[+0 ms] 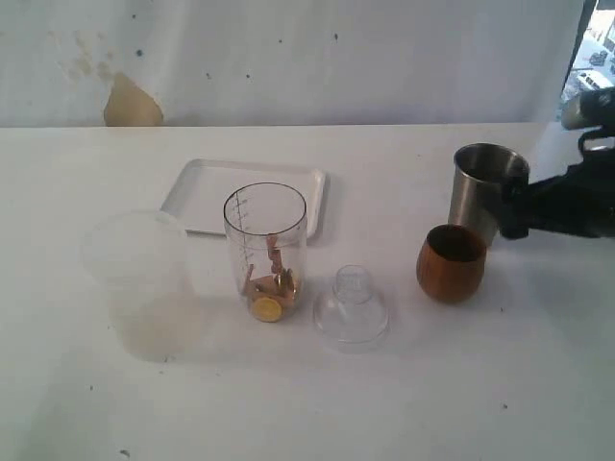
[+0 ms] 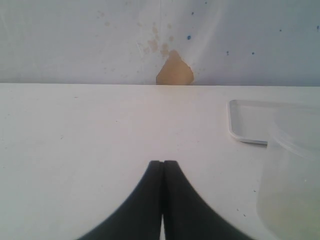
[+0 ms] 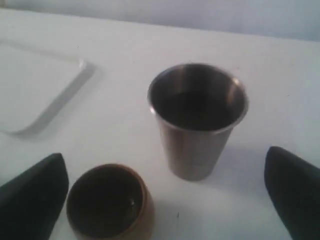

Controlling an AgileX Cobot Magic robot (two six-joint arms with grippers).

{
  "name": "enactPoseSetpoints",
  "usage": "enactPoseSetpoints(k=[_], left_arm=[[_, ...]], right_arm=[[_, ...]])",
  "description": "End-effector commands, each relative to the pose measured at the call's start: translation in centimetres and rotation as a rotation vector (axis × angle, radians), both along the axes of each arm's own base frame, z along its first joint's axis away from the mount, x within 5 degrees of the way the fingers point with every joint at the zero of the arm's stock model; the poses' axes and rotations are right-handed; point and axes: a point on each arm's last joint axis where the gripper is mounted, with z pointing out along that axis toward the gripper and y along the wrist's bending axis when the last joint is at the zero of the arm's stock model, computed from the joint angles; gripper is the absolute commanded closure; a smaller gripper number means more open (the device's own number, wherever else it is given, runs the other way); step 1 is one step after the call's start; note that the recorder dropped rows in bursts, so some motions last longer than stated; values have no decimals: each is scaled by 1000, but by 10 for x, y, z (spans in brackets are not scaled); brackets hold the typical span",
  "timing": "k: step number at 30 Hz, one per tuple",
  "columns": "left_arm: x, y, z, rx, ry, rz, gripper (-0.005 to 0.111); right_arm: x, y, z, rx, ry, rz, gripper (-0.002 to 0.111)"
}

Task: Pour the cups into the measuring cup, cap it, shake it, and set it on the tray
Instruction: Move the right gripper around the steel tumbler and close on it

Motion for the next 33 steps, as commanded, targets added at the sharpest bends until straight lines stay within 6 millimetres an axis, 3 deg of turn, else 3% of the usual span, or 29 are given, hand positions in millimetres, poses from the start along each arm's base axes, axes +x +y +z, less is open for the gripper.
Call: enactPoseSetpoints(k=[1, 10, 15, 20, 25, 33], left_arm=[[0, 0, 1, -11, 1, 1, 3], [0, 0, 1, -11, 1, 1, 3], [0, 0, 1, -11, 1, 1, 3], [0, 0, 1, -11, 1, 1, 3], [0, 0, 1, -11, 1, 1, 3], [0, 0, 1, -11, 1, 1, 3]], right_arm=[[6, -10, -27, -30, 120, -89, 10], [20, -20, -46, -43, 81, -23, 9], [31, -30, -69, -98, 71, -77, 9], [42, -26, -91, -122, 45, -1, 9], [53, -26, -101, -139, 48, 17, 9], [78, -24, -121, -45, -34, 9, 9]])
